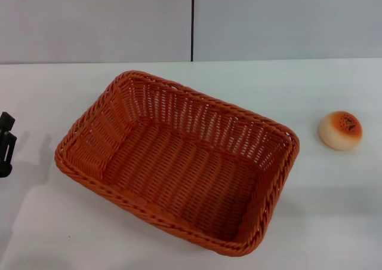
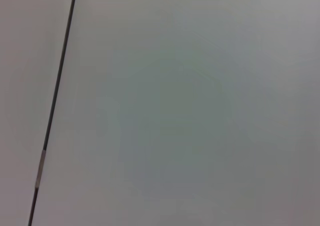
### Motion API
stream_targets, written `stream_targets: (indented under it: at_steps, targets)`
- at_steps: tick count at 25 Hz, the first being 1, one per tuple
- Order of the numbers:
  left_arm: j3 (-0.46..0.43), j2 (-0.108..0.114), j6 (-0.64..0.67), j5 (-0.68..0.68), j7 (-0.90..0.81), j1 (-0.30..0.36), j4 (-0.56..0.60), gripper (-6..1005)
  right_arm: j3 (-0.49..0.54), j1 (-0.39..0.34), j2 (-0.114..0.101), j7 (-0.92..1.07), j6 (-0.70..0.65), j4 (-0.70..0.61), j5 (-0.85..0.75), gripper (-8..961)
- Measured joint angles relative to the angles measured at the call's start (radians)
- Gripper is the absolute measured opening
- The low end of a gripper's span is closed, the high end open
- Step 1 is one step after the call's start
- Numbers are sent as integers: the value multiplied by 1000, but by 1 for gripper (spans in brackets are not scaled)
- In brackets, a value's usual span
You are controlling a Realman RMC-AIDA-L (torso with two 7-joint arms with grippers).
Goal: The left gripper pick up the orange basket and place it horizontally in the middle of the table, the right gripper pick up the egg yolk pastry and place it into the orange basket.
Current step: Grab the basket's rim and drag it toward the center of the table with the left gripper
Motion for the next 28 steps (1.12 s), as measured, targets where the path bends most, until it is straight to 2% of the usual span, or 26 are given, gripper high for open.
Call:
stream_targets:
  at_steps: [11,16,17,18,24,26,27,28]
  targets:
    - [1,2,9,0,-13,-8,8,468,-4,4,0,-6,23,0,-3,501]
    - [62,5,59,5,-26,-29,79,484,-1,3,0,-6,25,0,-3,501]
    - [74,5,55,5,-72,-44,133,488,0,5,0,-6,24,0,-3,501]
    - [74,5,55,5,-72,-44,133,491,0,5,0,-6,24,0,-3,501]
    - [128,4,10,7,-406,-96,408,511,1,10,0,-7,15,-4,-3,501]
    - [146,4,-2,9,-526,-111,509,518,1,10,0,-7,18,-4,-3,501]
    - [182,5,-17,16,-641,-124,618,521,1,9,0,-6,22,-4,-1,501]
    - [182,5,-17,16,-641,-124,618,521,1,9,0,-6,22,-4,-1,500]
